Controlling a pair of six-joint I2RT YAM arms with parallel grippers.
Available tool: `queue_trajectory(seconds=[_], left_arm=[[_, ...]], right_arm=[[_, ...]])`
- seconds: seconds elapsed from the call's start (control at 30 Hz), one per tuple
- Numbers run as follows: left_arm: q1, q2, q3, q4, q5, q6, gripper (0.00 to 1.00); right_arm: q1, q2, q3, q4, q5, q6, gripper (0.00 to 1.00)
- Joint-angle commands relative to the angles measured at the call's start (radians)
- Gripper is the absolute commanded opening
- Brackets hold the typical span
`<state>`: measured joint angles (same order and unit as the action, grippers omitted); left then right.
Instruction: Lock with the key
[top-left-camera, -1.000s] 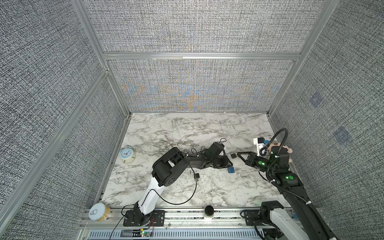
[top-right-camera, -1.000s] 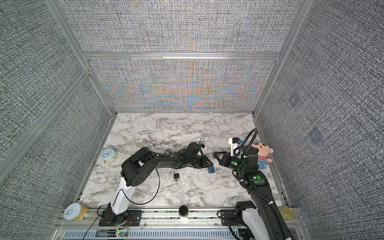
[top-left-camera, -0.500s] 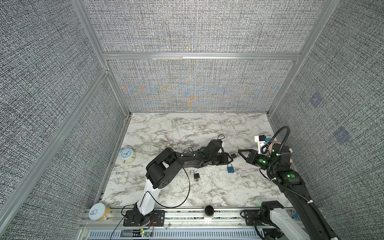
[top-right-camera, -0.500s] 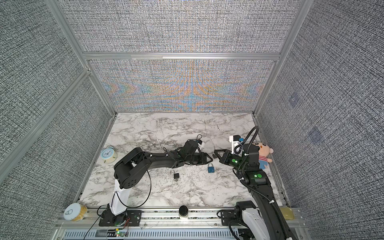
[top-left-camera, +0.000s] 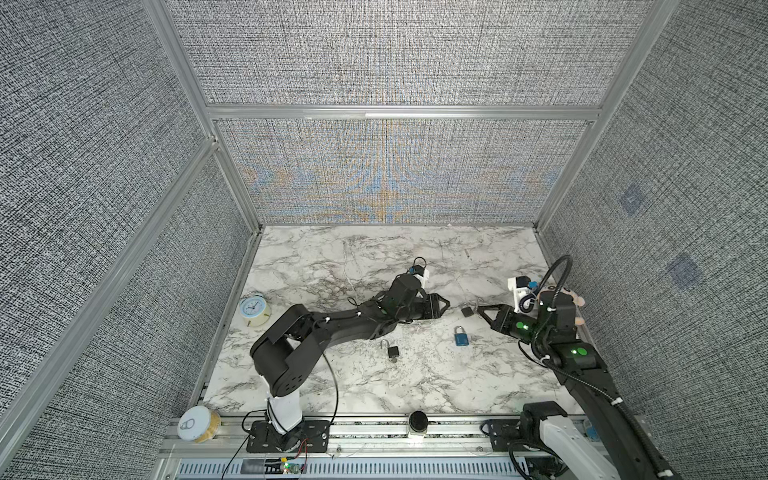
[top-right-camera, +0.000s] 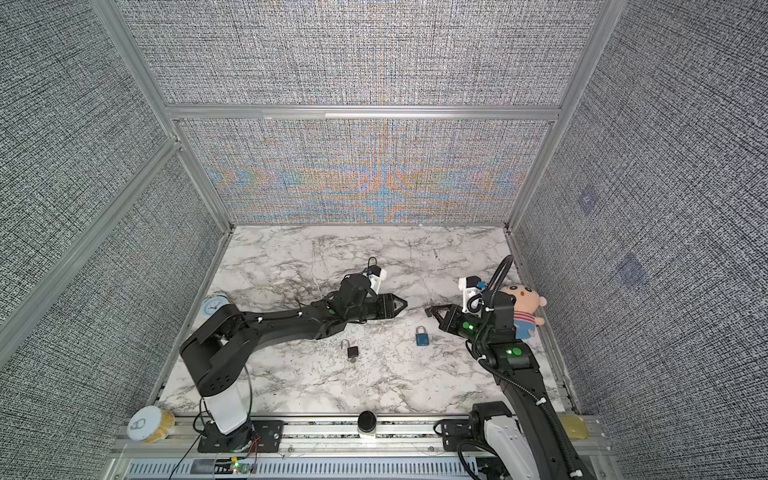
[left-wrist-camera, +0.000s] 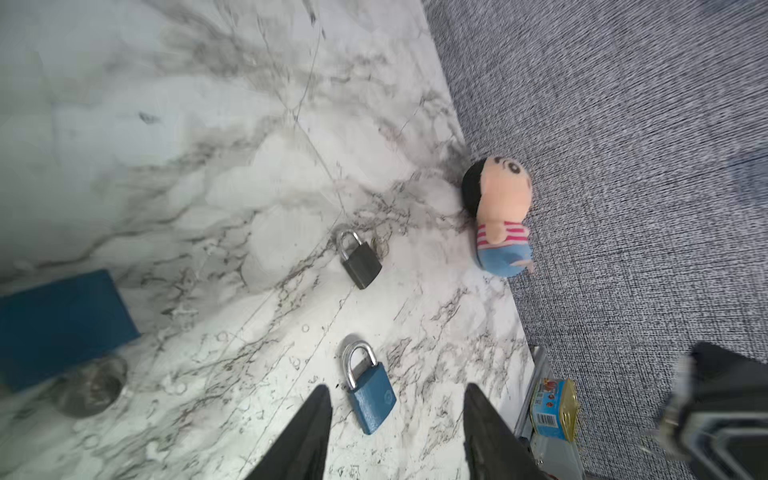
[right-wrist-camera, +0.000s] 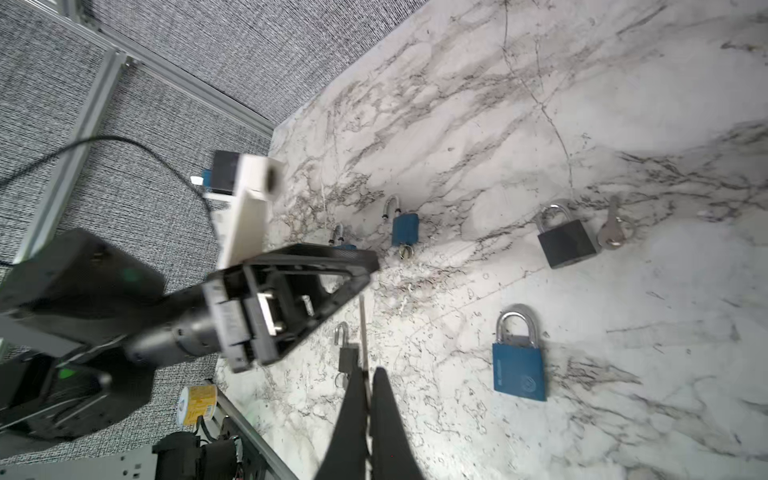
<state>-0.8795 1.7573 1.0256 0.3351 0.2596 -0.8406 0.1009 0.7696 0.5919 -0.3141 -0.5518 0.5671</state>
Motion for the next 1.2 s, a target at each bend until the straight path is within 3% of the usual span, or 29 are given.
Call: queue_trajectory(seconds=[0.0,0.23,0.43,0.83,1.17], left_arm=[[0.012,-0.097,-0.041,0.035,-0.099,0.107,0.53],[0.028,-0.309,-0.16,0.013,-0.214,0.207,0.55],[0.045,-0.409,-0.257,0.034,-0.214,0.204,0.57],[0.066,-0.431,-0.327,0.065,-0.199,0.166,0.57],[0.074,-0.425,-0.338,0.07,-0.191,0.145,0.57]], right_arm=[[-0.001,0.03,-0.017,-0.022,0.04,-0.042,0.0],[0.0,0.139,-0.055,-0.007,0.075,-0.083,0.0],[0.0,0.253,-0.06,0.022,0.078,-0.111,0.0],[-0.001,0.461,-0.065,0.069,0.123,-0.116,0.0],[-0.002,0.534,-0.083,0.129,0.121,-0.098,0.0]])
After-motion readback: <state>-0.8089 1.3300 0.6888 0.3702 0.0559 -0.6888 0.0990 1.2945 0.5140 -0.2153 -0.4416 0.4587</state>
